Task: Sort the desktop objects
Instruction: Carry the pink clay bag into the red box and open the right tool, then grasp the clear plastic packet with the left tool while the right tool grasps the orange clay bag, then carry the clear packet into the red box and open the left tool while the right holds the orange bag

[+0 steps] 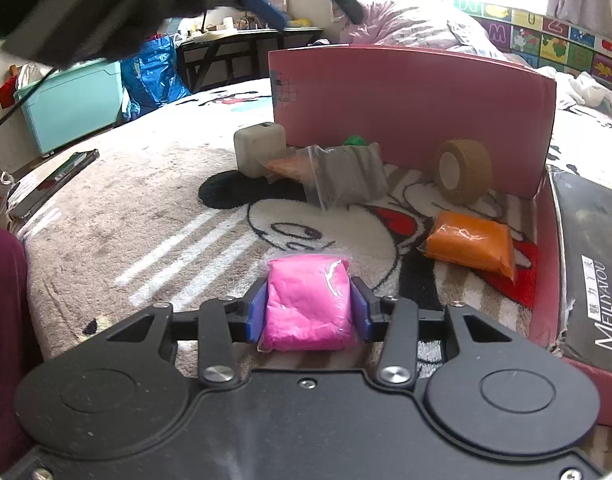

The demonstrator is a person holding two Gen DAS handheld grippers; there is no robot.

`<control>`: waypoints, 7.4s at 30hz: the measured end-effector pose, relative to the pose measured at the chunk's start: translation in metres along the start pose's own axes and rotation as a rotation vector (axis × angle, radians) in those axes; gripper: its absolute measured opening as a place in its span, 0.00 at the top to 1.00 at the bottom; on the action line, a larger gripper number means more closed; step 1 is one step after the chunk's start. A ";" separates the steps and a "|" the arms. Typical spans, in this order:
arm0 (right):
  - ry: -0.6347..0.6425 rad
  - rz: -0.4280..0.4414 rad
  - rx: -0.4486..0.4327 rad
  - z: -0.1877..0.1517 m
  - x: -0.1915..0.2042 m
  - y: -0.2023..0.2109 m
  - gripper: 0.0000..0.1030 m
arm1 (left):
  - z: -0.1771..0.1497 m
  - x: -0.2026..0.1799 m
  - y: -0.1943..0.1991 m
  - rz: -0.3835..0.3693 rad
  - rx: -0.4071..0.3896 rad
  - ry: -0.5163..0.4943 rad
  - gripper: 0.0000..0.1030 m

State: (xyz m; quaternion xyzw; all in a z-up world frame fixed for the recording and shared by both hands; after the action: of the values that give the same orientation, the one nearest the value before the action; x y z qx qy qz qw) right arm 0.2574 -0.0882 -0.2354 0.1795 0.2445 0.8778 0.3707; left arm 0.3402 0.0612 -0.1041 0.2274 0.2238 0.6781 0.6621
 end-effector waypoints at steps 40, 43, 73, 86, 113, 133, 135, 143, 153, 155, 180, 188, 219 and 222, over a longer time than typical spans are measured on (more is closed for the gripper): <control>-0.084 -0.092 -0.114 0.128 -0.035 0.085 0.60 | -0.149 -0.037 0.053 -0.019 -0.121 0.007 0.27; -0.096 -0.094 -0.112 0.144 -0.044 0.074 0.60 | -0.147 -0.039 0.054 -0.034 -0.132 0.005 0.27; -0.088 -0.151 0.134 0.207 -0.101 -0.071 0.60 | -0.138 -0.006 0.041 -0.036 -0.125 0.095 0.27; -0.095 -0.185 0.239 0.206 -0.117 -0.108 0.59 | -0.139 -0.008 0.033 -0.046 -0.108 0.097 0.27; -0.110 -0.105 -0.047 0.178 -0.069 0.020 0.37 | -0.128 -0.005 0.029 -0.090 -0.158 0.075 0.27; 0.233 -0.170 0.155 0.066 -0.052 0.016 0.38 | -0.103 -0.028 -0.043 -0.318 -0.091 0.001 0.66; 0.279 -0.161 0.178 0.061 -0.050 0.013 0.38 | -0.106 -0.032 -0.048 -0.322 -0.074 -0.005 0.69; 0.292 -0.155 0.227 0.058 -0.053 -0.007 0.38 | -0.110 -0.031 -0.042 -0.292 -0.081 -0.034 0.87; 0.164 -0.166 0.273 0.053 -0.068 -0.028 0.30 | -0.105 -0.028 -0.029 -0.281 -0.110 -0.036 0.87; 0.115 -0.143 0.323 0.053 -0.065 -0.024 0.30 | -0.104 -0.026 -0.028 -0.275 -0.114 -0.031 0.87; 0.325 0.042 0.371 0.017 0.006 0.030 0.30 | -0.113 -0.006 0.001 -0.252 -0.123 0.042 0.88; 0.280 -0.015 0.278 0.016 -0.012 0.010 0.33 | -0.123 -0.003 0.023 -0.236 -0.110 0.072 0.87; -0.053 -0.010 -0.044 -0.005 -0.004 0.044 0.63 | -0.027 0.004 0.065 -0.108 -0.158 0.056 0.87; -0.076 0.011 -0.045 -0.004 -0.007 0.040 0.63 | 0.000 0.004 0.054 -0.093 -0.173 0.047 0.87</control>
State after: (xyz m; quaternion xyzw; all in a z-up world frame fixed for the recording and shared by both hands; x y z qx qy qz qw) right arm 0.2372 -0.1187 -0.2174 0.2056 0.2095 0.8777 0.3788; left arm 0.2971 0.0636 -0.0713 0.1429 0.1901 0.6685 0.7047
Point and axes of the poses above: each gripper's, at about its wrist camera, not at the fingertips, and y roughly against the way its jaws point, x to its left, z to its top, the point moved 6 cm from there along -y, roughly the way its jaws point, and after that the axes turned 3 degrees about -y, right-handed, at the moved point
